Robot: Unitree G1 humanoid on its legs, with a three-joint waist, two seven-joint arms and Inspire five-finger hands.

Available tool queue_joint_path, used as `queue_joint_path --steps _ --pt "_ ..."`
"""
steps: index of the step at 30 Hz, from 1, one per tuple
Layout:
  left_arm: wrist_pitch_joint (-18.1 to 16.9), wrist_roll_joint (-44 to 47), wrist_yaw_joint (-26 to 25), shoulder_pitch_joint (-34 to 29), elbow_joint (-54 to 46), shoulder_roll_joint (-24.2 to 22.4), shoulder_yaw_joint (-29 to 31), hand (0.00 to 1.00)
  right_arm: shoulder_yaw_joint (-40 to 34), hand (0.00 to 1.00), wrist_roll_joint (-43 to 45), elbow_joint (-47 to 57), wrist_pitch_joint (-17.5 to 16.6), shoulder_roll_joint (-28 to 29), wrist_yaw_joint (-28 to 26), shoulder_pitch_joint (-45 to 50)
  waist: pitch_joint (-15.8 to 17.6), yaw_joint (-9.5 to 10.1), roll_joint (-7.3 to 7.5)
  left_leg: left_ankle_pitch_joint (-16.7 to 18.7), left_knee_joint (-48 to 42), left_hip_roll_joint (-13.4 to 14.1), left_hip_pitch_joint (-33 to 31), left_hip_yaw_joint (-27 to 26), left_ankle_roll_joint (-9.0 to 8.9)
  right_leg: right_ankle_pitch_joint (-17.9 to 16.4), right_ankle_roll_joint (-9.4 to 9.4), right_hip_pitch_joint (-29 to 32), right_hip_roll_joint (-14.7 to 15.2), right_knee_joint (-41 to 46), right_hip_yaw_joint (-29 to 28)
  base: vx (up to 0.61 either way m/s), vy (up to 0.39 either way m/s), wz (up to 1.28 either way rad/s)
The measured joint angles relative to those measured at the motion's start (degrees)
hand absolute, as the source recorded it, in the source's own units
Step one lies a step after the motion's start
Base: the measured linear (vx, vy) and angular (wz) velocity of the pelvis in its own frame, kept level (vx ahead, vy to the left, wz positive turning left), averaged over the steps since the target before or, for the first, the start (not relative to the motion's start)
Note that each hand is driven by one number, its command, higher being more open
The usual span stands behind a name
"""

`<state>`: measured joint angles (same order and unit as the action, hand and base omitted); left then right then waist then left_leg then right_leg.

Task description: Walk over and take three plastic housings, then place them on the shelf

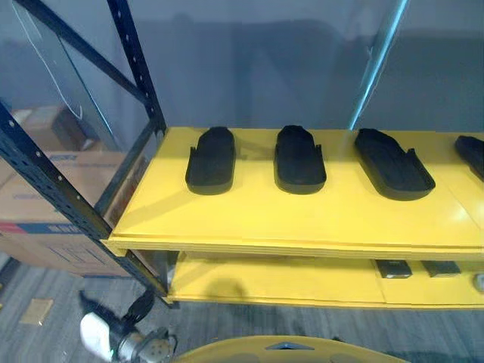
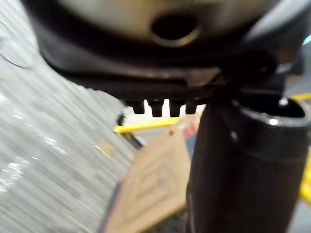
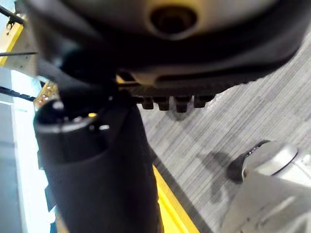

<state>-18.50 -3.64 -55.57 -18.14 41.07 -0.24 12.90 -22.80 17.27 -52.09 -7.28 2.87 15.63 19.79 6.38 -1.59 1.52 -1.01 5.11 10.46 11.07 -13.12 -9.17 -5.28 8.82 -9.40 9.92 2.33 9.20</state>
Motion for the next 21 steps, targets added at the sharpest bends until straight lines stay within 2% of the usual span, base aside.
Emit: queue_joint_path --steps 2,3,5,7,9,12,14,15,17,18,19,20,21 --pt "-0.01 3.69 -2.66 -1.75 1.29 -0.51 3.60 1.00 0.05 1.00 -0.03 -0.83 0.79 0.84 -0.18 -0.14 1.14 0.65 2.14 -0.20 -0.05 -0.08 0.24 0.33 -0.58 0.56 0.21 -0.88 0.01 -0.13 0.13 0.17 0.015 0.10" --pt "-0.01 3.94 -3.14 -2.04 2.01 -0.84 4.33 1.00 -0.14 1.00 -0.01 -1.12 0.81 0.82 -0.13 0.05 1.16 1.02 2.22 -0.21 -0.22 -0.17 0.39 0.29 -0.67 0.59 0.20 -1.16 0.06 -0.17 0.07 0.23 0.023 0.05" --pt "-0.28 4.14 -4.29 -2.80 2.40 -2.45 6.67 1.00 -0.28 1.00 -0.02 -1.15 0.80 0.81 -0.10 0.11 1.29 1.47 1.97 -0.19 -0.30 -0.50 0.62 0.30 -0.70 0.60 0.20 -1.74 0.37 -0.38 0.51 0.16 0.020 0.12" --pt "-0.53 4.48 -4.26 -3.34 2.46 -3.88 8.13 1.00 -0.20 1.00 -0.06 -1.12 0.80 0.65 -0.89 -0.47 1.84 1.59 0.67 -0.18 -0.32 -0.70 1.41 0.27 -0.68 0.61 0.18 -3.10 0.60 -0.38 1.83 0.12 0.011 0.20" --pt "-0.52 6.01 -3.55 -3.43 2.52 -3.93 8.34 1.00 -0.17 1.00 -0.08 -0.92 0.80 0.63 -1.48 -0.66 1.78 1.54 0.04 -0.17 -0.32 -0.69 2.12 0.12 -0.67 0.59 0.16 -3.75 0.62 -0.37 2.23 0.05 0.003 0.09" --pt "-0.15 11.34 4.59 -2.93 3.99 -4.01 9.86 1.00 -0.54 1.00 0.02 -0.81 1.22 -0.28 -2.09 -1.46 1.75 1.54 -0.86 -0.12 -0.32 -0.70 2.41 -0.50 -0.60 0.51 0.01 -3.78 0.74 -0.11 2.53 -0.01 -0.002 -0.02" --pt "1.65 13.44 14.20 -2.38 5.88 -4.11 11.06 1.00 -1.53 1.00 1.19 -0.85 2.87 -0.41 -3.32 -2.13 1.89 1.51 -1.10 -0.07 -0.31 -0.70 2.46 -0.71 -0.54 0.33 -0.20 -3.59 0.79 0.13 2.55 -0.05 -0.008 -0.05" --pt "2.35 13.89 16.84 -2.36 6.15 -4.10 11.03 1.00 -1.78 1.00 1.50 -0.86 3.28 -0.41 -3.68 -2.18 1.90 1.49 -1.09 -0.04 -0.30 -0.68 2.51 -0.75 -0.54 0.23 -0.30 -3.54 0.79 0.28 2.55 -0.09 -0.007 -0.02" --pt "5.46 15.57 27.80 -2.07 7.15 -3.66 10.54 1.00 -2.60 1.00 1.69 -0.86 5.08 -0.25 -5.19 -2.67 1.99 1.60 -1.10 0.12 -0.25 -0.73 3.06 -1.45 -0.48 -0.23 -0.40 -3.52 0.92 0.57 2.47 -0.13 -0.004 -0.13" --pt "6.12 16.59 30.23 -1.86 7.44 -3.62 10.22 1.00 -2.61 1.00 1.68 -0.85 5.52 -0.26 -5.62 -2.82 2.16 1.65 -0.94 0.11 -0.23 -0.73 3.28 -1.77 -0.47 -0.32 -0.30 -3.51 0.95 0.58 2.30 -0.18 -0.010 -0.23" --pt "7.80 19.16 35.42 -1.46 7.94 -3.56 9.66 1.00 -2.65 1.00 1.60 -0.85 6.14 -0.26 -6.38 -2.78 2.35 1.53 -1.08 0.08 -0.07 -0.66 3.47 -2.16 -0.44 -0.31 -0.24 -3.44 0.92 0.76 2.10 -0.13 -0.009 -0.16" --pt "8.48 20.71 38.15 -1.37 7.82 -3.45 9.76 1.00 -2.74 1.00 1.58 -0.84 6.66 -0.26 -6.77 -2.73 2.26 1.46 -0.92 0.04 -0.05 -0.57 3.55 -2.25 -0.45 -0.36 -0.33 -3.40 0.87 0.86 2.03 -0.15 -0.013 -0.14" --pt "11.01 24.08 43.55 -0.86 8.02 -2.51 9.64 1.00 -3.27 1.00 1.26 -0.85 7.73 -0.25 -7.48 -2.71 2.01 1.46 -0.83 -0.11 -0.03 -0.44 3.51 -2.53 -0.33 -0.61 -0.73 -2.92 0.78 1.20 1.66 -0.13 -0.012 -0.08"
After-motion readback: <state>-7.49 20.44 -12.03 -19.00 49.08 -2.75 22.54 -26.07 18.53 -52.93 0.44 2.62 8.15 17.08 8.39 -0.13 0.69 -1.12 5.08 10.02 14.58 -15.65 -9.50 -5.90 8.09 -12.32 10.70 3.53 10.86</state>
